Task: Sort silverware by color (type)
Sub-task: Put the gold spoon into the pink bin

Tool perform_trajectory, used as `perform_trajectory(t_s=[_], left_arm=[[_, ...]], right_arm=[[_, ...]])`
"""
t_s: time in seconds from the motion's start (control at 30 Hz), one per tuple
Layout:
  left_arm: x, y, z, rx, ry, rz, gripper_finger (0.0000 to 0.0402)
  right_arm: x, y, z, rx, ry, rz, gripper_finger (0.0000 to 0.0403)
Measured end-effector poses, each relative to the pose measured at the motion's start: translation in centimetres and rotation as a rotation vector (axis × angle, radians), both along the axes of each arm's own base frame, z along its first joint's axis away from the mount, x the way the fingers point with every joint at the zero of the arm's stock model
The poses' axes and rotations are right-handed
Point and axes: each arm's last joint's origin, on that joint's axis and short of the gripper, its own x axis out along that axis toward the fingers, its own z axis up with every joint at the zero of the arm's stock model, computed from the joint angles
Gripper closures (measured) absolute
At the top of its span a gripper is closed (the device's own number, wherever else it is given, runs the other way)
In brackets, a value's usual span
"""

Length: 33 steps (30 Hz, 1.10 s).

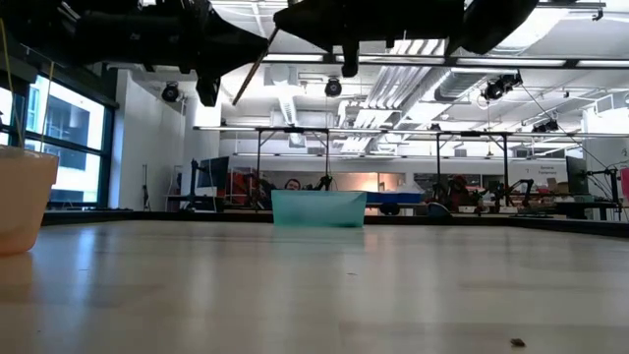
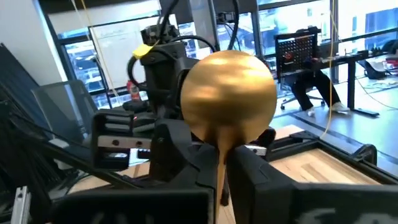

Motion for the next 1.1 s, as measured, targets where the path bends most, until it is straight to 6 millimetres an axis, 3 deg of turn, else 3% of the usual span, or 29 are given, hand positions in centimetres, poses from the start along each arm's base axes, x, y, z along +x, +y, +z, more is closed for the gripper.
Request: perform_trajectory(t_s=[0.27, 0.43, 0.6, 0.8, 0.97, 1.1], left_arm=[[0.0, 0.0, -0.2, 0.010, 0.025, -0.002, 0.0328], [-0.1, 0.0, -0.7, 0.084, 0.082, -0.007, 0.0333], [-0.6, -0.5, -0.2, 0.150, 0.088, -0.045, 0.0376], [-2.0, -1.2, 0.8, 0.214, 0.101, -0.065, 0.0396], [-3.1, -1.3, 1.4, 0.244, 0.124, -0.010, 0.0401], [-3.6, -1.3, 1.6, 0.245, 0.129, 0.005, 0.0401]], right_arm=[[-1.4, 0.1, 2.4, -0.022, 0.010, 0.005, 0.0402], [-3.6, 1.2, 4.7, -0.011, 0.069, 0.027, 0.0402], [-7.9, 3.3, 6.6, 0.112, 0.241, 0.090, 0.0402], [-14.8, 6.4, 7.8, 0.482, 0.440, 0.184, 0.0403], [-19.6, 8.9, 7.2, 0.708, 0.596, 0.151, 0.0403], [-22.0, 10.3, 5.9, 0.815, 0.737, 0.099, 0.0403]])
